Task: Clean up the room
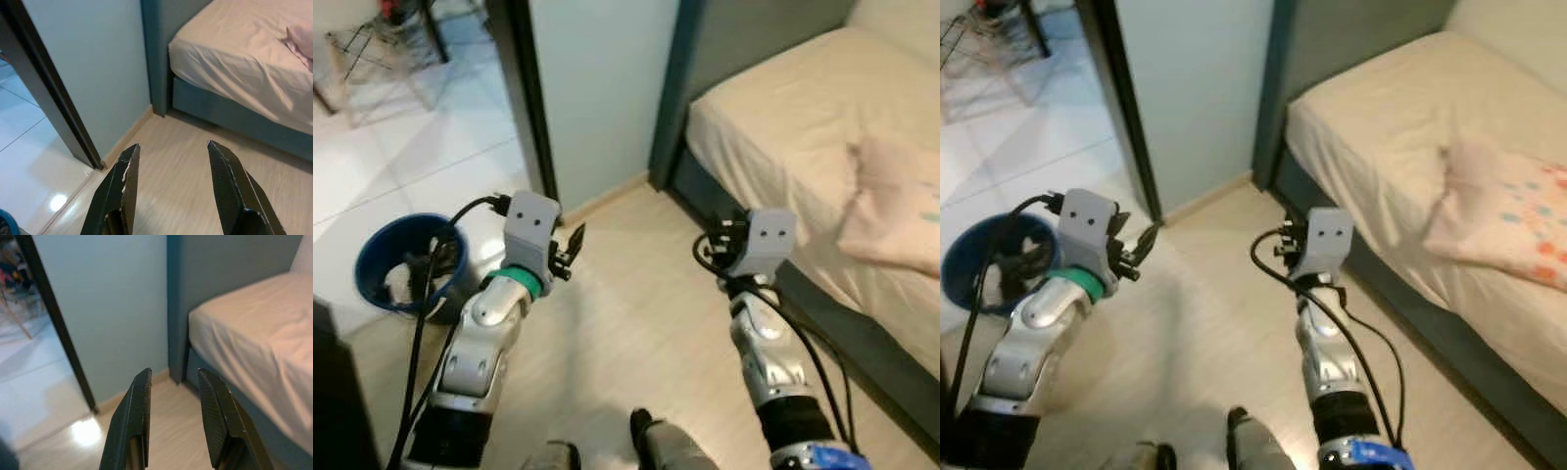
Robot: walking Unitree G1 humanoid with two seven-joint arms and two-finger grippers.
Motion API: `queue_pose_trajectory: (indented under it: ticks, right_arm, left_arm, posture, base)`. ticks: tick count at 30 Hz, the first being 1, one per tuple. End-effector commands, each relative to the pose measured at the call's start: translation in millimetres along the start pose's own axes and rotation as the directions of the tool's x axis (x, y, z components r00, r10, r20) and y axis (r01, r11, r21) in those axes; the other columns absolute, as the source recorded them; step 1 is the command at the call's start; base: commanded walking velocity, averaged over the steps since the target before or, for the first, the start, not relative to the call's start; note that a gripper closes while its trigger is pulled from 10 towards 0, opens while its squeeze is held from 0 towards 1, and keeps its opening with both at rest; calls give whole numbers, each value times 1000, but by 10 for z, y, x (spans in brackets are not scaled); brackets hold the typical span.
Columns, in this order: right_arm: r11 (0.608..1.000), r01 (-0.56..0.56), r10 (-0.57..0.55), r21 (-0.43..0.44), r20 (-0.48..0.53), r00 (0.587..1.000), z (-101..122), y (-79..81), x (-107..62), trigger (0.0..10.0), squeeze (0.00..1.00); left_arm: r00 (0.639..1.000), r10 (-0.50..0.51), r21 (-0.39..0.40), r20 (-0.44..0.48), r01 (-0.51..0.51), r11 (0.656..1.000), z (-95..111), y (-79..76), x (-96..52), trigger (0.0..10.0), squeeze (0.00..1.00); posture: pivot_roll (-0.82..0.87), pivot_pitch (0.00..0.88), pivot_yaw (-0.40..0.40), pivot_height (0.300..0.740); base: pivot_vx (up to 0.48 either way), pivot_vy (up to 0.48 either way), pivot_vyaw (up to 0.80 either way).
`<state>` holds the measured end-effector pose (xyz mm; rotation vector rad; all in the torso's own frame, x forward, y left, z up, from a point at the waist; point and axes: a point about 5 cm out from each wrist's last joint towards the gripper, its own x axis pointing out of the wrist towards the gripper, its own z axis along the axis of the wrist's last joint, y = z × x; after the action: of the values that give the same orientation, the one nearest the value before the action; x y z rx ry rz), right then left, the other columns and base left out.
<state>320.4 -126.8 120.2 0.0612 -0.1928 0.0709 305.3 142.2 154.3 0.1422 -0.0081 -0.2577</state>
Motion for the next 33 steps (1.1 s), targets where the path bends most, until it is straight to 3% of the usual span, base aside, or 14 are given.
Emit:
queue_pose_trajectory:
  ticks: [1, 33]
  right_arm:
    - [1000, 2, -2, 0, -28, 1000, -63, -24, -46, 10000, 0]
    - [1000, -17, 17, 3, -15, 1000, -23, -24, -28, 10000, 0]
  left_arm:
    - [1000, -6, -5, -21, 6, 1000, -60, -29, -13, 10000, 0]
    - [1000, -17, -11, -12, 17, 1000, -60, -57, 19, 10000, 0]
  posture:
    - [14, 141, 40, 740]
    - [7, 128, 36, 740]
  base:
    - [0, 0, -800]
    - [0, 0, -800]
